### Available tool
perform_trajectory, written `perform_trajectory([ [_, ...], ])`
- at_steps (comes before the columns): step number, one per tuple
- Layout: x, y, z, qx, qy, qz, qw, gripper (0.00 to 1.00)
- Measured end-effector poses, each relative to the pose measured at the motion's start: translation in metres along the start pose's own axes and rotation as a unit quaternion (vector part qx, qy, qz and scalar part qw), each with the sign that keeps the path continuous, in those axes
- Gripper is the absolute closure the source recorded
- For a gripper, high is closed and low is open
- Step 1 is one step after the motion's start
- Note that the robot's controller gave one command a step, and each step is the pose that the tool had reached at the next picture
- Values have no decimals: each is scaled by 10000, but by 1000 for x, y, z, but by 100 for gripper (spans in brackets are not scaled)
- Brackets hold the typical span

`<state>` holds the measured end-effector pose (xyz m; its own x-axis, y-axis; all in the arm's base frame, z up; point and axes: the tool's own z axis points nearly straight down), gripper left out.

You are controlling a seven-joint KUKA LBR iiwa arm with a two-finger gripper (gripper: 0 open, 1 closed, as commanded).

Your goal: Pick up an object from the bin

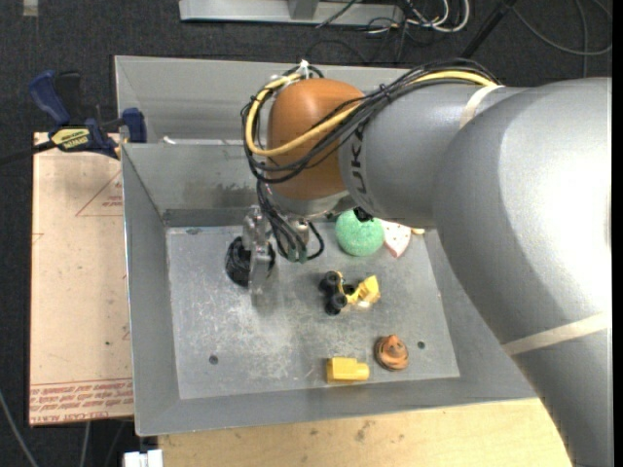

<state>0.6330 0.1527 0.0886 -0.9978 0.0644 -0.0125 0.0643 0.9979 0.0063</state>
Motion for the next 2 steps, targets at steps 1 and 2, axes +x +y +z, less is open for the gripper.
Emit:
perform_trajectory([
  [1, 0, 0, 0, 0, 0, 1, 10000, 100],
  [2, -9, -19, -185, 15, 5, -73, 10000, 100],
])
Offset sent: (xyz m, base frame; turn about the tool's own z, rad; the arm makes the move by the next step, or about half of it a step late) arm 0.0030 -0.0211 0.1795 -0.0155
